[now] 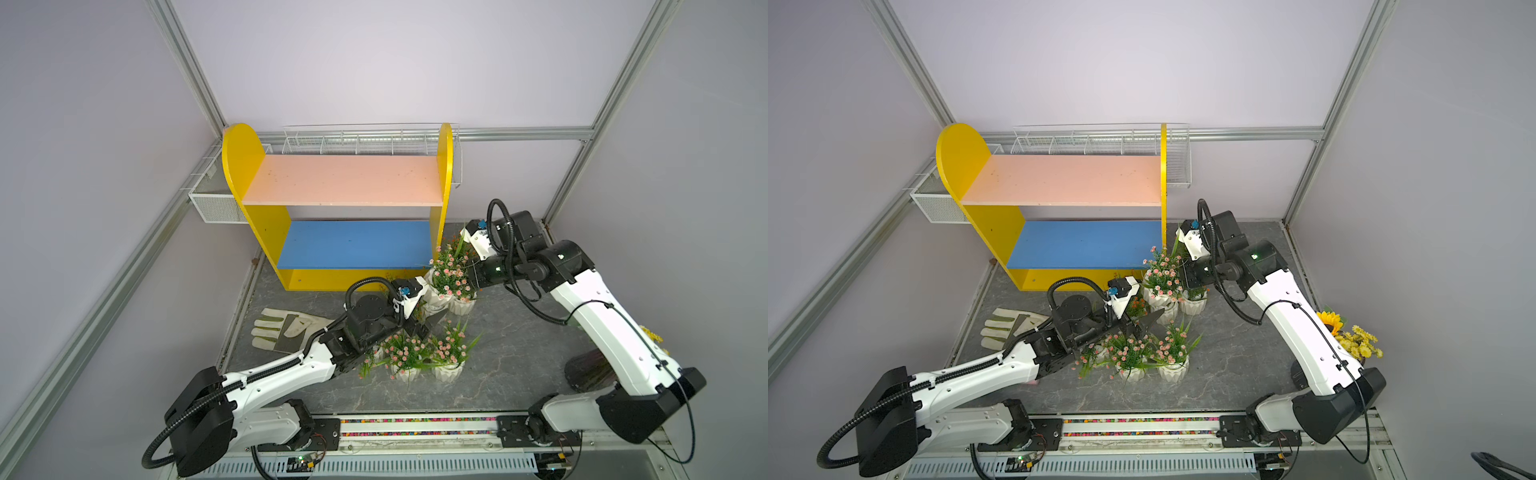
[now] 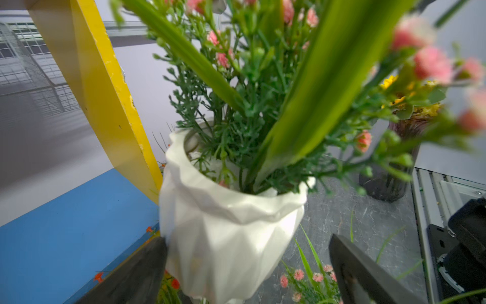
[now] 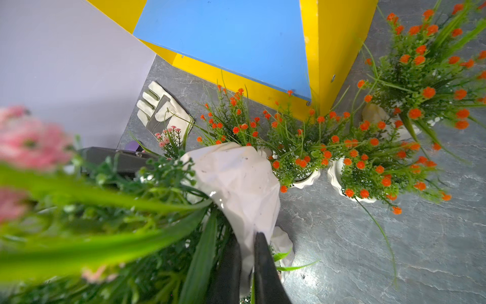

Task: Place the baby's breath potted plants on the rack by color
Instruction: Pick up the baby's breath potted plant from the center of the board.

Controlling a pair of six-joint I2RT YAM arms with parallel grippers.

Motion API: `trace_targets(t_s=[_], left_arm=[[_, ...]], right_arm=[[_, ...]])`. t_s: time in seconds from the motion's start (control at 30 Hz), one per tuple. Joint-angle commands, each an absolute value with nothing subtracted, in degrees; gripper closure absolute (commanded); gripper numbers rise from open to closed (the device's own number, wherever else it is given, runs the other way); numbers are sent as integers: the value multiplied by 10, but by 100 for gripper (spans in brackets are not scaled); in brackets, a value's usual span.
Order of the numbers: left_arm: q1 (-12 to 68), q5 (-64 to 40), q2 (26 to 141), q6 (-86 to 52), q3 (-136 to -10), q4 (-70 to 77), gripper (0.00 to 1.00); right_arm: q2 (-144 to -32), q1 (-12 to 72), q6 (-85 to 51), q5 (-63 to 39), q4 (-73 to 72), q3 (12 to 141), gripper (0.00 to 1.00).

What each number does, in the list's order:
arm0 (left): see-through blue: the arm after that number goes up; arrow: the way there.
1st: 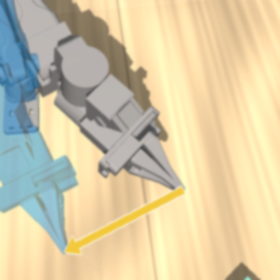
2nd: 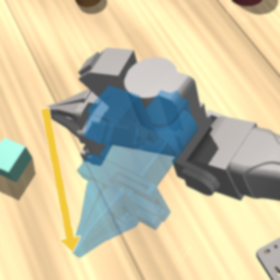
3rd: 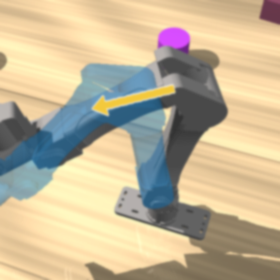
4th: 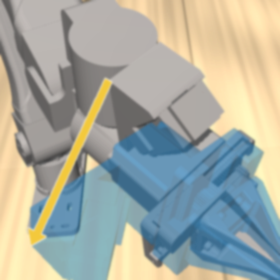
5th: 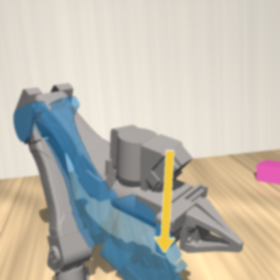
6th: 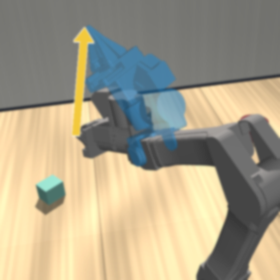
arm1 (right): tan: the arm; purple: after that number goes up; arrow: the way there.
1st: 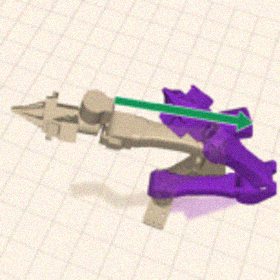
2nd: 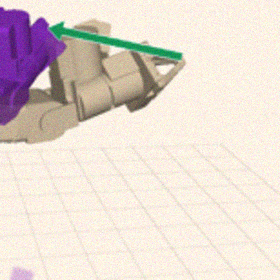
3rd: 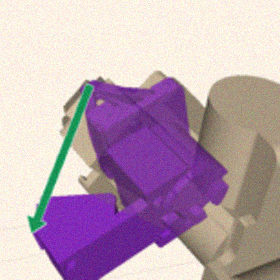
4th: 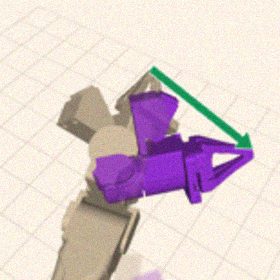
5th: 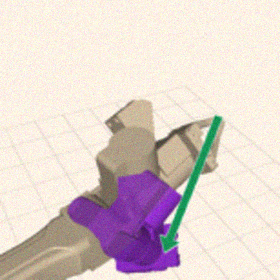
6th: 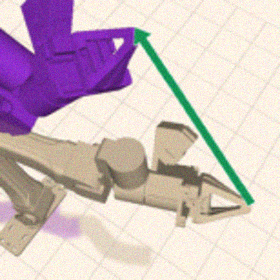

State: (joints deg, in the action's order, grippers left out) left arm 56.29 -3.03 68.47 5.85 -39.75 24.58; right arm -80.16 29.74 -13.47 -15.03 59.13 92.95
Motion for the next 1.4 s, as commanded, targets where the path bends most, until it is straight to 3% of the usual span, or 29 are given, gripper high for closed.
trace_targets(t_s=[0.0, 0.37, 1.37], left_arm=[[567, -12, 692, 72, -421, 270, 1], [574, 56, 712, 74, -429, 285, 1], [582, 71, 729, 95, -445, 275, 1]], right_arm=[[-801, 312, -141, -179, 553, 952, 93], [-805, 335, -153, -185, 553, 947, 93], [-813, 361, -160, -231, 533, 940, 93]])
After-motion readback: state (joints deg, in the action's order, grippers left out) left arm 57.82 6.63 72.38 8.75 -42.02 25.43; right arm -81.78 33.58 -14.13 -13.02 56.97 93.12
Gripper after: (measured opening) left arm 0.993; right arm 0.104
